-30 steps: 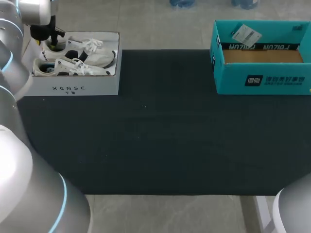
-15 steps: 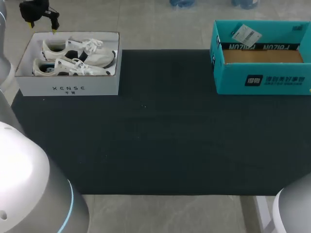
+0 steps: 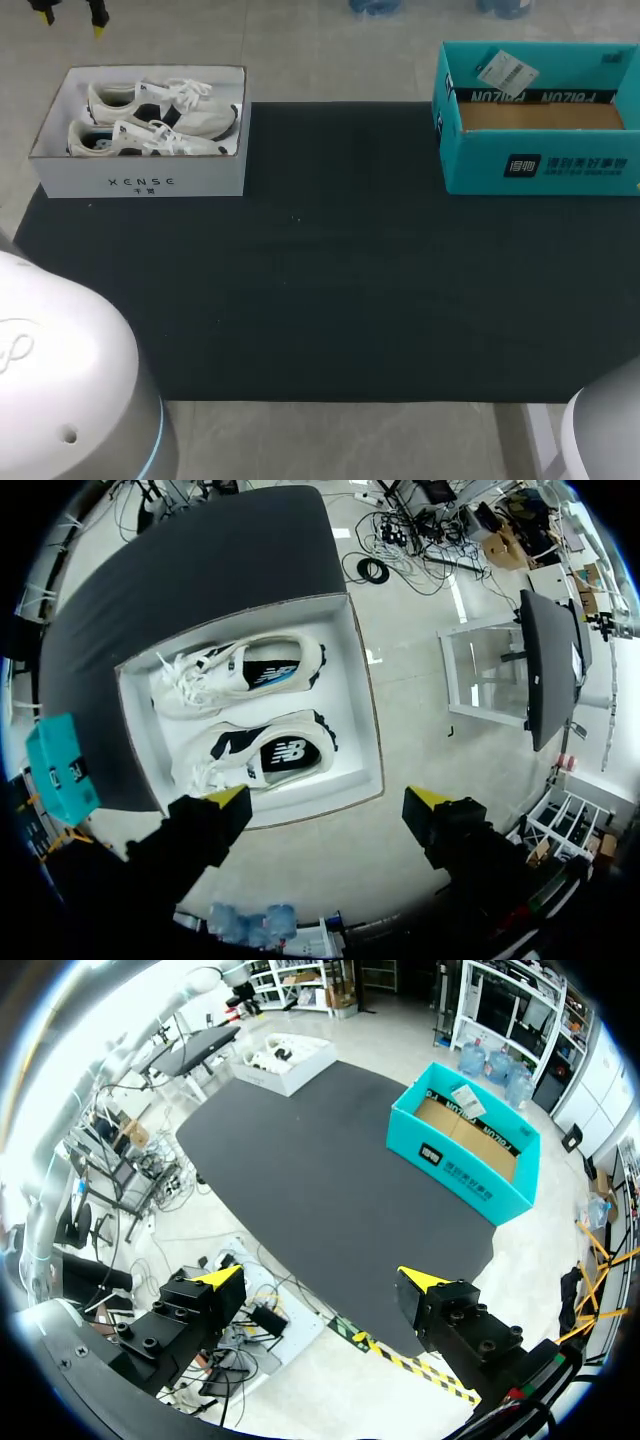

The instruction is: Take the shoe out of the shoebox, open the shoe tongue, remove and reinsert the insole, then place the shoe into the shoebox

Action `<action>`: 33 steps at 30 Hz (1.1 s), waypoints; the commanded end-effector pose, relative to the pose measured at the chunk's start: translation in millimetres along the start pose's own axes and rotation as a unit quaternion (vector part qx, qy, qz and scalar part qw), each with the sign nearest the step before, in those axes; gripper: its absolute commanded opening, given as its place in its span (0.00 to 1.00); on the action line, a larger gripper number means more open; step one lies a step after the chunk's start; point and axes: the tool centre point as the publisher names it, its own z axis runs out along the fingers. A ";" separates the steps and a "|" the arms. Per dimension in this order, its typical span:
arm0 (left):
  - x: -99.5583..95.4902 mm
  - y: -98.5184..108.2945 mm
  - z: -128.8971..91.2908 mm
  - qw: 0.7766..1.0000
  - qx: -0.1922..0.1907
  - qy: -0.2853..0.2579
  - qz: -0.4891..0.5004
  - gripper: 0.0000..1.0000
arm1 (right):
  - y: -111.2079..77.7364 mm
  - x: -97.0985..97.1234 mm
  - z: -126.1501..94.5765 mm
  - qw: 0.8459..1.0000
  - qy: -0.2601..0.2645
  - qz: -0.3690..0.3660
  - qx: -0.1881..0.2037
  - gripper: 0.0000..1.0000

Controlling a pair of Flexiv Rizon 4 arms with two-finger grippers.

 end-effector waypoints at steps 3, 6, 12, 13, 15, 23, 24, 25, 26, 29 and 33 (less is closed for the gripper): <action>-2.4 -36.5 -12.9 0.999 -0.032 0.004 0.000 1.00 | 2.6 -1.4 -0.4 1.000 0.001 0.000 0.003 1.00; -2.4 -36.5 -12.9 0.999 -0.032 0.004 0.000 1.00 | 2.6 -1.4 -0.4 1.000 0.001 0.000 0.003 1.00; -2.7 -40.6 -10.9 0.999 -0.034 0.010 -0.002 1.00 | 2.6 -1.4 -0.4 1.000 0.001 0.000 0.003 1.00; -2.0 -45.1 -8.5 0.999 -0.035 0.011 -0.005 1.00 | 2.6 -1.4 -0.4 1.000 0.001 0.000 0.003 1.00; 0.7 -54.3 -2.3 0.999 -0.030 0.013 -0.013 1.00 | 2.6 -1.4 -0.4 1.000 0.001 0.000 0.003 1.00; 11.9 -102.9 26.5 0.999 -0.003 -0.014 -0.045 1.00 | 2.6 -1.4 -0.4 1.000 0.001 0.000 0.003 1.00; 12.7 -110.0 29.8 0.999 -0.003 -0.014 -0.051 1.00 | 2.6 -1.4 -0.4 1.000 0.001 0.000 0.003 1.00; 13.6 -119.1 33.4 0.998 0.002 -0.018 -0.061 1.00 | 2.6 -1.4 -0.4 1.000 0.001 0.000 0.003 1.00; 14.4 -126.1 37.0 0.998 0.004 -0.022 -0.066 1.00 | 2.6 -1.4 -0.4 1.000 0.001 0.000 0.003 1.00; 12.4 -140.1 49.7 0.996 0.013 -0.030 -0.081 1.00 | 2.6 -1.4 -0.4 1.000 0.001 0.000 0.003 1.00; 0.3 -146.9 64.1 0.996 0.019 -0.039 -0.076 1.00 | 2.6 -1.4 -0.4 1.000 0.001 0.000 0.003 1.00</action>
